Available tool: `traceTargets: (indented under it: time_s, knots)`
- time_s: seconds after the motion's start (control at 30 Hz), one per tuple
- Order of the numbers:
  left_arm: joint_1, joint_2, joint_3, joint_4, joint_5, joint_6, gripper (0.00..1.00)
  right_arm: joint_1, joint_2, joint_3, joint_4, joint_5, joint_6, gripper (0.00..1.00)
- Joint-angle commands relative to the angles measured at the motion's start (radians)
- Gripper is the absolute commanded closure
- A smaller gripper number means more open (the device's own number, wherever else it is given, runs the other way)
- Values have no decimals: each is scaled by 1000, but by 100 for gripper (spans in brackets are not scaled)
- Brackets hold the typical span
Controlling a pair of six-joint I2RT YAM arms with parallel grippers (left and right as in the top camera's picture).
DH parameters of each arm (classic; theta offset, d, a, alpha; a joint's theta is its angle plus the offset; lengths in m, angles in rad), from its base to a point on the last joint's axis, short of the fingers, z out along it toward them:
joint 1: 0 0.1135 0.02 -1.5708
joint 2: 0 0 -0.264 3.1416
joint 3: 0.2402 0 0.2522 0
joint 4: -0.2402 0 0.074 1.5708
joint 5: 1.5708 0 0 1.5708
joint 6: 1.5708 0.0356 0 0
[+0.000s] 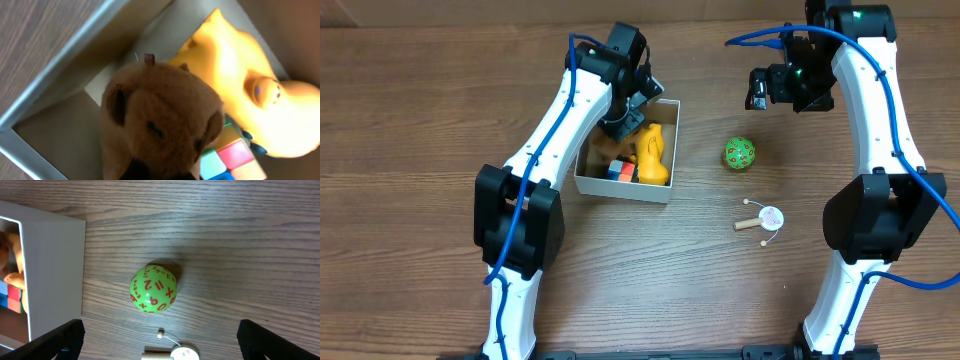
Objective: Pack container
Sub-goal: 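Carry the brown plush with the left gripper and drop it into the box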
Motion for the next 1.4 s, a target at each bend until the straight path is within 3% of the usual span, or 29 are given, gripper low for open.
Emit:
traceTargets:
  time_s: [0.0, 0.13, 0.2, 0.23, 0.3, 0.33, 0.4, 0.43, 0.53, 0.67, 0.87, 0.97, 1.13, 1.27, 1.37]
  knots:
    - [6, 13, -34, -4, -11, -23, 96, -3, -41, 26, 5, -1, 7, 0]
    - [6, 13, -56, -6, -23, -23, 91, -3, -41, 26, 5, -1, 7, 0]
    - [7, 13, -60, -14, -34, -24, 82, -3, -41, 26, 5, -1, 7, 0]
    - [6, 13, -59, -16, -45, -34, 71, -3, -41, 26, 5, -1, 7, 0]
    - [6, 12, -55, -16, -60, -39, 66, -3, -41, 26, 5, -1, 7, 0]
    - [6, 12, -49, -17, -68, -43, 58, -3, -41, 26, 5, -1, 7, 0]
    - [6, 12, -32, -17, -85, -61, 28, -3, -41, 26, 5, -1, 7, 0]
    - [6, 10, -17, -18, -95, -73, 20, -3, -41, 26, 5, -1, 7, 0]
    - [6, 0, 27, -25, -101, -85, 8, -3, -41, 26, 5, -1, 7, 0]
    - [6, -5, 114, -40, -91, -146, 6, -3, -41, 26, 5, -1, 7, 0]
    - [6, -6, 166, -28, 75, -162, 15, -3, -41, 26, 5, -1, 7, 0]
    - [6, -6, 166, -16, 192, -169, 23, -3, -41, 26, 5, -1, 7, 0]
    - [5, -6, 166, -13, 376, -196, 46, -3, -41, 26, 5, -1, 7, 0]
    - [7, -6, 167, -12, 414, -259, 44, -3, -41, 26, 5, -1, 7, 0]
    - [29, -6, 176, 0, 333, -324, 31, -3, -41, 26, 5, -1, 7, 0]
